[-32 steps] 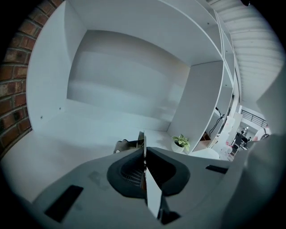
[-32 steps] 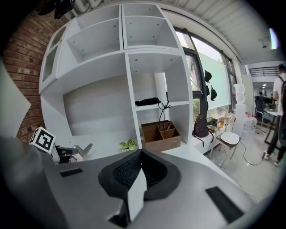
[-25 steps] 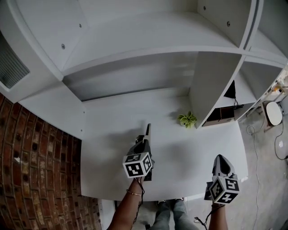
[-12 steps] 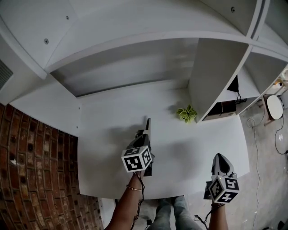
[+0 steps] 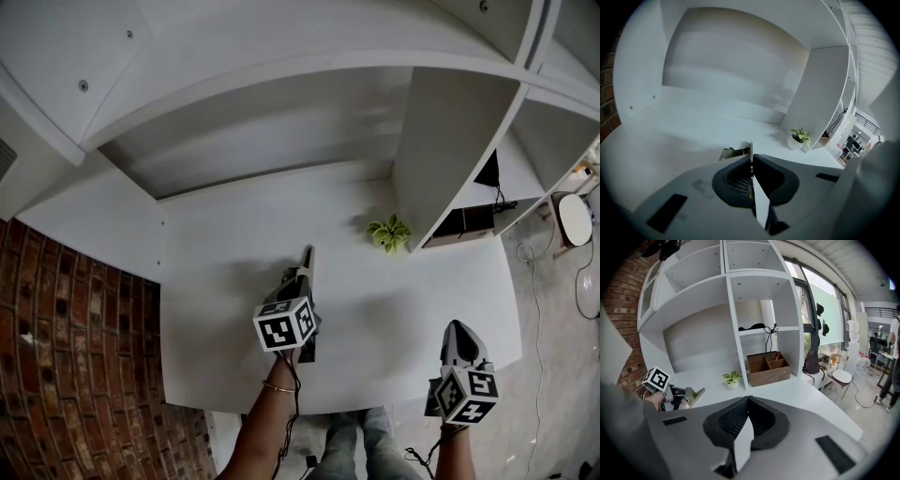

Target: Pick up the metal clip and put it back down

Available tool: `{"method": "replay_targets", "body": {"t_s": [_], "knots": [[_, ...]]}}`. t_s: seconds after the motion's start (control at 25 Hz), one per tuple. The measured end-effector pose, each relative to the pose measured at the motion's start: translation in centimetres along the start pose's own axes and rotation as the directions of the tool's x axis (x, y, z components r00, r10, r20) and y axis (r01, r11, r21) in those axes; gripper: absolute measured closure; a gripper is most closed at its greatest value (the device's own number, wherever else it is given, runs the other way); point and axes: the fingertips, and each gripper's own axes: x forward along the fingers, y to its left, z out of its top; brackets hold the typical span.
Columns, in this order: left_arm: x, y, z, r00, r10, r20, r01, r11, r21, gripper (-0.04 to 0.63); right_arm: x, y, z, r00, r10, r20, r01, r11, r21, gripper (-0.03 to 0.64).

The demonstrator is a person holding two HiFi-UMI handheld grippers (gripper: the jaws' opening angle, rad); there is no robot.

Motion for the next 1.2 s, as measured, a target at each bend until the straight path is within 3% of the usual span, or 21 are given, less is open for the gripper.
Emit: {"method": "replay_targets", "body": {"t_s": [0.56, 1.2], "knots": [[0.5, 0.7, 0.2, 1.000, 0.003, -0.002, -0.003, 1.000, 0.009, 0.580, 0.4, 0.2, -0.8, 1.000, 0.010, -0.023, -0.011, 1.000, -0.005, 0.615], [0.7, 1.8, 0.3, 0.997, -0.078, 0.031, 0.080, 0.994, -0.077, 0.578, 1.1, 1.2, -1.5, 0.999, 0.016, -0.047, -0.017, 1.000, -0.027, 0.615]]}}
